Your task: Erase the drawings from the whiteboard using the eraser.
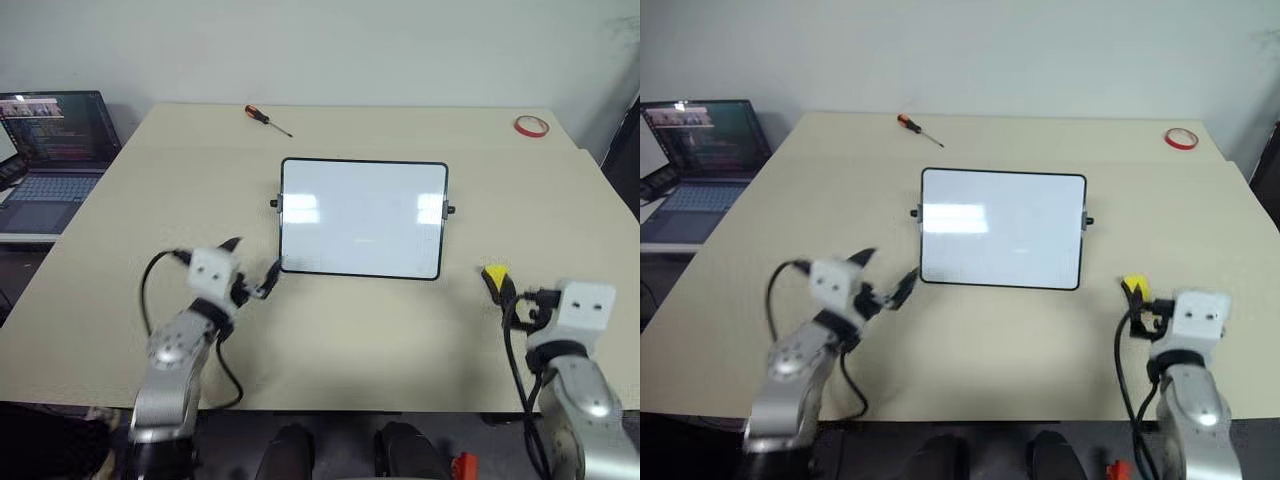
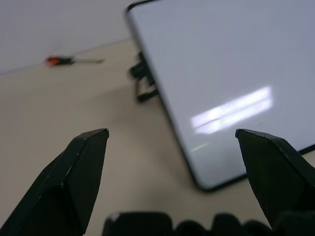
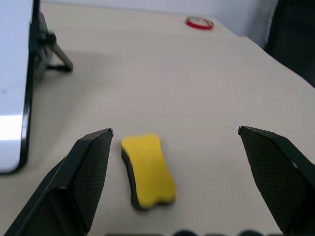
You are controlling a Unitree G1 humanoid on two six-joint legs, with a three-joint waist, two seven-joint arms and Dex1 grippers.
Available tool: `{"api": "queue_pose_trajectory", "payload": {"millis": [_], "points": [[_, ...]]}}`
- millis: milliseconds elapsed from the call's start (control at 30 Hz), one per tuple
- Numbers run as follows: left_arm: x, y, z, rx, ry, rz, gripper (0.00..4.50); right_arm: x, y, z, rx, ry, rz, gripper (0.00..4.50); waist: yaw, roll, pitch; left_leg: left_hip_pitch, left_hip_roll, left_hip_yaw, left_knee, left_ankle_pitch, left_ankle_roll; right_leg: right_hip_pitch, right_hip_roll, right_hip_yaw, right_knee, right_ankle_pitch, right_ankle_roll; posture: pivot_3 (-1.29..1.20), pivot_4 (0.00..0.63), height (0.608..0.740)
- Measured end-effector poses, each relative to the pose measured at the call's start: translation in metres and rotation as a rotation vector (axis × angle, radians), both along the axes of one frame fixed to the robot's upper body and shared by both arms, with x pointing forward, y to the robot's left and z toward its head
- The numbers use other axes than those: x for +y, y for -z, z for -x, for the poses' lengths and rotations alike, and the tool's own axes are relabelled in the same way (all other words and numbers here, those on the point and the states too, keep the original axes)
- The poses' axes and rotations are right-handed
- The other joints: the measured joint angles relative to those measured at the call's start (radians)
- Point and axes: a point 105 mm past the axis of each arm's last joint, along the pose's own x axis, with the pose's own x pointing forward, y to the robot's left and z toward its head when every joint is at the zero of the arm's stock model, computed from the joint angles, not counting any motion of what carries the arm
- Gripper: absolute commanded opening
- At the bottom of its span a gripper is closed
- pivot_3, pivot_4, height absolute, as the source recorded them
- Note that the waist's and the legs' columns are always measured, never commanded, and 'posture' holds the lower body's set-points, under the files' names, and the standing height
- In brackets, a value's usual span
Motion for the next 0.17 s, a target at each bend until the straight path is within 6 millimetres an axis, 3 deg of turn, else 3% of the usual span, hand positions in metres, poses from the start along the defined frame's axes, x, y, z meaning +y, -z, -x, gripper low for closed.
{"api": "queue_pose_trajectory", "payload": {"millis": [167], "points": [[0.014, 0.01, 0.024, 0.018, -0.123, 0.005, 4.5, 0.015, 0.014, 0.023, 0.024, -0.008, 0.006, 4.48, 0.002, -0.002, -0.002, 0.003, -0.002, -0.001, 0.0, 0.0, 0.0, 0.003, -0.001, -0.001, 0.002, 0.0, 0.0, 0.0, 0.15, 0.74]]}}
